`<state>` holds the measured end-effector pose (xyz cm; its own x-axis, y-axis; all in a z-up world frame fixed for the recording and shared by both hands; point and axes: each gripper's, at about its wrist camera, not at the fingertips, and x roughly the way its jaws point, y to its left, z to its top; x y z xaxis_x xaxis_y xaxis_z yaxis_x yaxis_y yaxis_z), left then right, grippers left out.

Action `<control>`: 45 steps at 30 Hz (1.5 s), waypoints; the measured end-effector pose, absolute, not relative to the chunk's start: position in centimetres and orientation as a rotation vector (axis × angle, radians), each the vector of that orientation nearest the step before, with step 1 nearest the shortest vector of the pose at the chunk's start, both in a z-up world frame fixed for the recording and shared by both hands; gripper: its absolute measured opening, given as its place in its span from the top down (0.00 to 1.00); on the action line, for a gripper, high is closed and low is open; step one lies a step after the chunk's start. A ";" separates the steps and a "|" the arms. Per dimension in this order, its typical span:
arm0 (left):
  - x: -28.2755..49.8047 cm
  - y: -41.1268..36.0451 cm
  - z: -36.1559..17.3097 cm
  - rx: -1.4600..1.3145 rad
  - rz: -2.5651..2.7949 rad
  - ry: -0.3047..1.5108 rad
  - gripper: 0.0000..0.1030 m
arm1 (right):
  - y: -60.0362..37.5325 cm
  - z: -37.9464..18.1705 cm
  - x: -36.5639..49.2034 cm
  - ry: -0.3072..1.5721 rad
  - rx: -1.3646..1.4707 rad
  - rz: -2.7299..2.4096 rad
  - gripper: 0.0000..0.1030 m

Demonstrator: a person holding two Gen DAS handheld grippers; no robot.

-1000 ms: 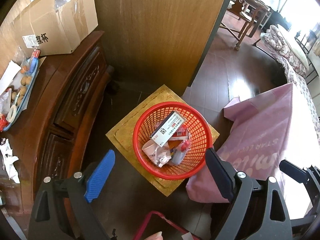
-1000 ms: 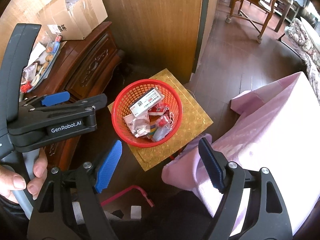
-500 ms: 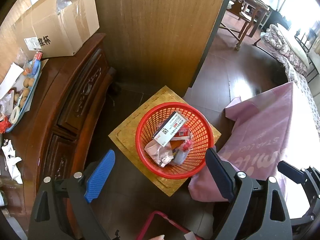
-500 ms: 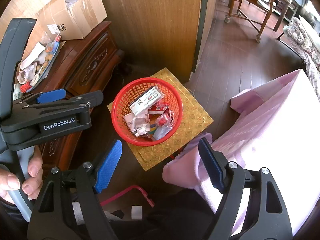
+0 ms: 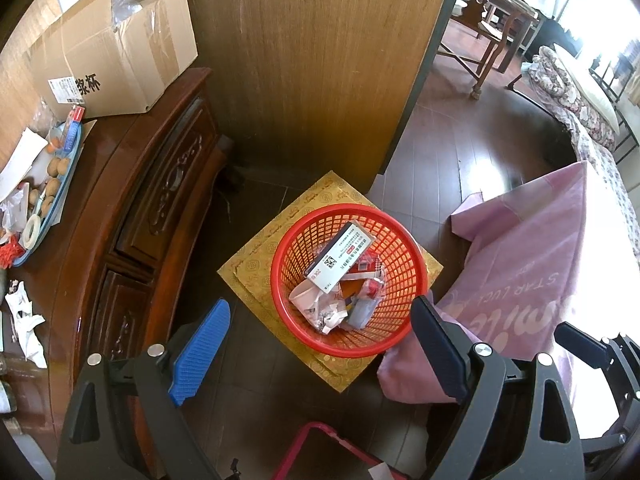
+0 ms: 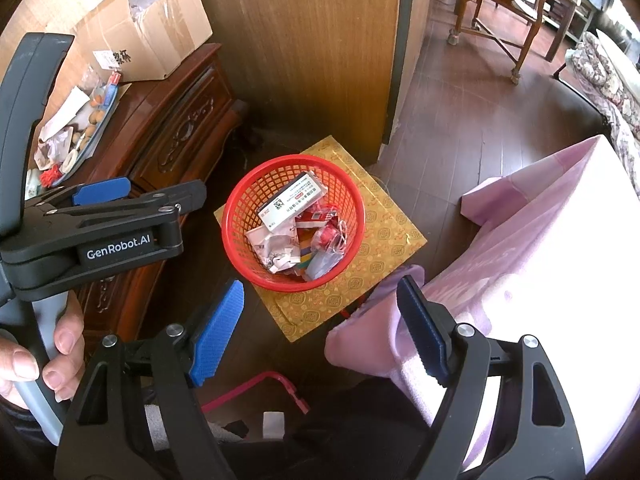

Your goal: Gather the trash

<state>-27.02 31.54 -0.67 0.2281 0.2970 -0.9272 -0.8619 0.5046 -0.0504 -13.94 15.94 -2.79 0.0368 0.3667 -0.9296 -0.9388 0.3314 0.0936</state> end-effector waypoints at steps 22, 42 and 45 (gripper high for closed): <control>-27.0 31.6 -0.7 -0.649 0.887 1.060 0.13 | 16.2 -2.9 -14.0 1.095 -0.669 1.124 0.26; -27.0 31.6 -0.8 -0.645 0.889 1.066 0.13 | 16.2 -2.9 -14.1 1.095 -0.671 1.125 0.25; -27.0 31.5 -0.8 -0.640 0.891 1.068 0.13 | 16.2 -3.0 -14.2 1.095 -0.671 1.126 0.25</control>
<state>-26.99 31.53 -0.85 0.2080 0.3018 -0.9304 -0.8613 0.5072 -0.0280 -14.17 16.22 -2.97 0.0388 0.3664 -0.9296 -0.9394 0.3305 0.0910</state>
